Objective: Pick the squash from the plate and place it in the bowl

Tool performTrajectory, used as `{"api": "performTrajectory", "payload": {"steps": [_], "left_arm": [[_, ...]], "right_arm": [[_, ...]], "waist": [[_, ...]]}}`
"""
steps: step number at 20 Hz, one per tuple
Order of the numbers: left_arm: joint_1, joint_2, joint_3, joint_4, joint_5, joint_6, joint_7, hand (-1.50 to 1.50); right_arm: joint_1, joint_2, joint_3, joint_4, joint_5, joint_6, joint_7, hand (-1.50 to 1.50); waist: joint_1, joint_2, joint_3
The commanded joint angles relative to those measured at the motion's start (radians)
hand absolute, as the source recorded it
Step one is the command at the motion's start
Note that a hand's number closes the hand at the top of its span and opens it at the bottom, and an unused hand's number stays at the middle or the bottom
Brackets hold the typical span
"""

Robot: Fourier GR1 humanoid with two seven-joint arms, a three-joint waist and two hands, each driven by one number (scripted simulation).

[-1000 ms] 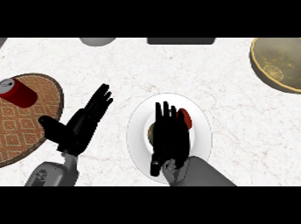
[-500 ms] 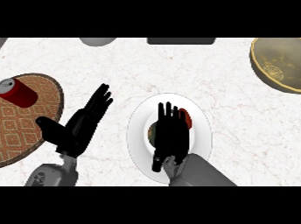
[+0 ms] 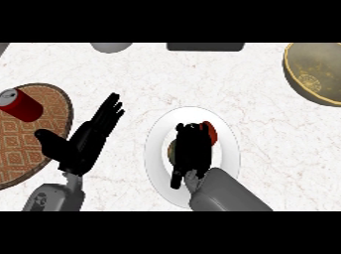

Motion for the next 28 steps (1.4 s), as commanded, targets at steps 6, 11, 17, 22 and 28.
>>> {"api": "performTrajectory", "payload": {"steps": [6,11,17,22,28], "left_arm": [[0.014,-0.044,0.000,0.003,-0.054,0.006,0.017,0.00],[0.053,-0.058,-0.007,-0.013,-0.065,-0.009,-0.021,0.00],[0.081,-0.041,0.020,-0.035,-0.036,-0.037,-0.012,0.00],[0.067,-0.049,0.009,-0.096,-0.060,0.007,0.038,0.00],[0.050,-0.063,0.006,-0.031,-0.088,-0.008,-0.006,0.00]], "right_arm": [[-0.054,0.010,-0.018,0.044,0.026,-0.005,0.001,1.50],[-0.110,0.010,0.058,0.177,-0.022,-0.092,-0.007,1.50],[0.046,-0.264,0.020,-0.091,-0.075,0.068,-0.264,1.50],[0.137,-0.573,-0.025,-0.166,-0.130,0.084,-0.571,1.50],[0.226,-0.754,-0.215,-0.474,-0.166,0.107,-0.551,1.50]], "waist": [[-0.003,0.005,0.001],[0.007,0.006,0.001],[-0.020,0.001,0.001],[-0.021,-0.001,0.002],[-0.028,0.000,0.001]]}}
